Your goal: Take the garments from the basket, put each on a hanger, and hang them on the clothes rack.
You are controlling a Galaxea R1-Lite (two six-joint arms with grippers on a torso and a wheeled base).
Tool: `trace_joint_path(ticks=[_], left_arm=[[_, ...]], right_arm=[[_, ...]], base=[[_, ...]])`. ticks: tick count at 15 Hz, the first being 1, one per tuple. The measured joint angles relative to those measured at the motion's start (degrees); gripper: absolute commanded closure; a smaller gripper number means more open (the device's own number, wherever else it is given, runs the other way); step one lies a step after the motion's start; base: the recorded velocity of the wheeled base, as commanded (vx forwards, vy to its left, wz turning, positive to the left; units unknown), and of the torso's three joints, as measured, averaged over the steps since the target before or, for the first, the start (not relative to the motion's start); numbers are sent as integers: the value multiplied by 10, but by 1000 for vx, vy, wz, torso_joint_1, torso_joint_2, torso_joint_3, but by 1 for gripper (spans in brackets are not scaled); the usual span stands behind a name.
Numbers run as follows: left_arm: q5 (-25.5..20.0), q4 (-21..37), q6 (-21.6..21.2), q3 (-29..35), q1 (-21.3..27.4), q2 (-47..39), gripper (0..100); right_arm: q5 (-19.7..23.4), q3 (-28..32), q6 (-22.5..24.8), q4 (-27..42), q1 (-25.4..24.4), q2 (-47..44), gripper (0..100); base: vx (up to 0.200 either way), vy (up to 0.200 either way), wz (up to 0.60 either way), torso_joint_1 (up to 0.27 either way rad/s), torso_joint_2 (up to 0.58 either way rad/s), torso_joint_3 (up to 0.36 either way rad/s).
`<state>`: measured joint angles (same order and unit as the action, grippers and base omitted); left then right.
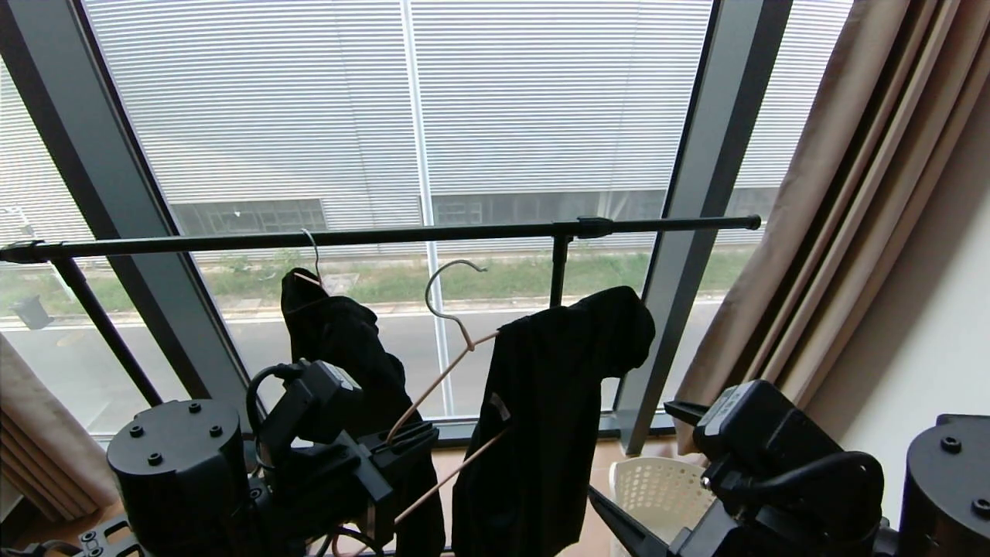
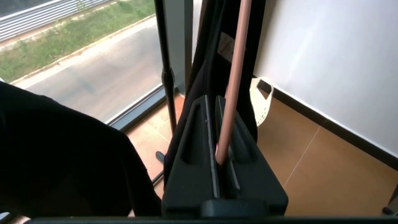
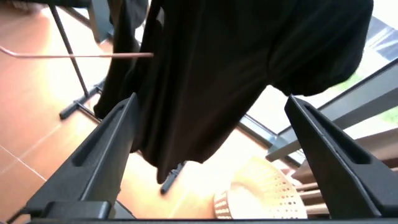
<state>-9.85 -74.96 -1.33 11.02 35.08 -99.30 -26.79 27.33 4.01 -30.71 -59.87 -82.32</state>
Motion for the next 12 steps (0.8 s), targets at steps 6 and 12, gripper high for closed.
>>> trace_joint_path(ticks=[6,12], left_arm=[[-40,0,-14,-30,-1,0,100],[-104,0,-73,-72,-12,-12,100]], right_arm=[[194,-11,152,51,136,59,0],[473,213,386,366,353,28,0]], base=[[0,0,0,0,0,0],[0,0,0,0,0,0]])
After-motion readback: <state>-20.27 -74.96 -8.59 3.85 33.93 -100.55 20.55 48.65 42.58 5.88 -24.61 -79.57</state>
